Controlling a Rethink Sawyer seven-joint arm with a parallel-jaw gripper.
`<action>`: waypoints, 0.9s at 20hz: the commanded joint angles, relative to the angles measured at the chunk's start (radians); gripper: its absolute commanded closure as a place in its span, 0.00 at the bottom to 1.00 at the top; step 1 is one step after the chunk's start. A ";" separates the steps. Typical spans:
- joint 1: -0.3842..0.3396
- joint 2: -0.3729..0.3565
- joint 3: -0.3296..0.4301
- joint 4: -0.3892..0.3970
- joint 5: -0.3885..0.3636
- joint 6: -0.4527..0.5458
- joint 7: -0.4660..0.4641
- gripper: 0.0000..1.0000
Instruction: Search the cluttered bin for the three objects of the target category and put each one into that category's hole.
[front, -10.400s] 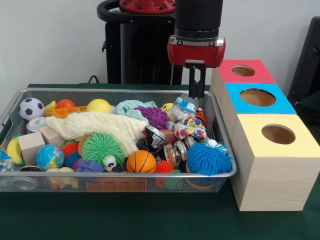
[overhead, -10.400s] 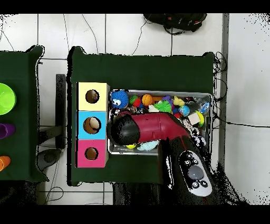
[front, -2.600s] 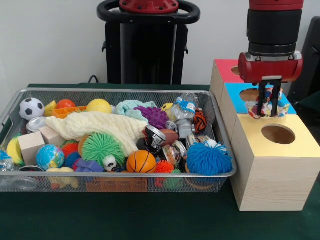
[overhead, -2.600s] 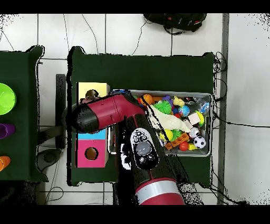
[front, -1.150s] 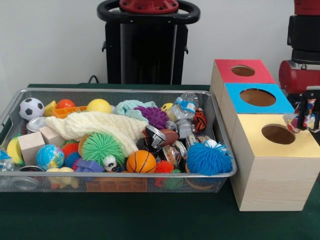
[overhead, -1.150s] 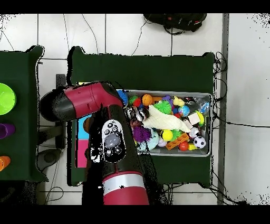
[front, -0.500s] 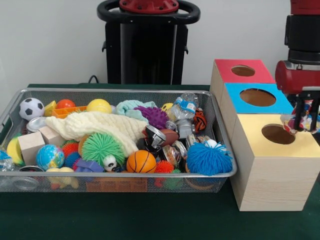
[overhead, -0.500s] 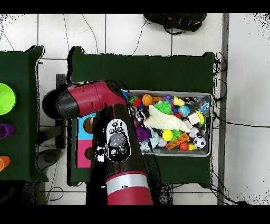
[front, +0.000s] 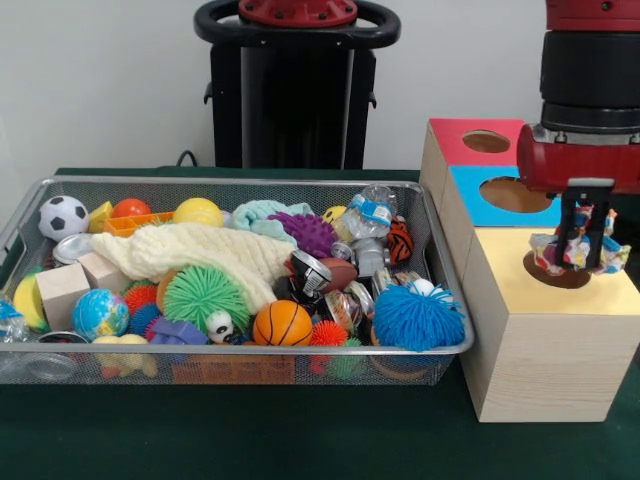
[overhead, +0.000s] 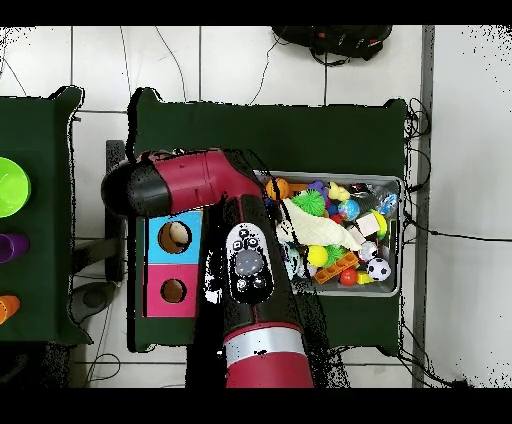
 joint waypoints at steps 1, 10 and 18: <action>-0.043 0.027 0.041 0.070 0.014 0.037 0.029 1.00; -0.044 0.022 0.042 0.081 -0.001 0.027 0.022 0.00; -0.041 0.007 0.036 0.125 -0.014 -0.017 0.032 0.00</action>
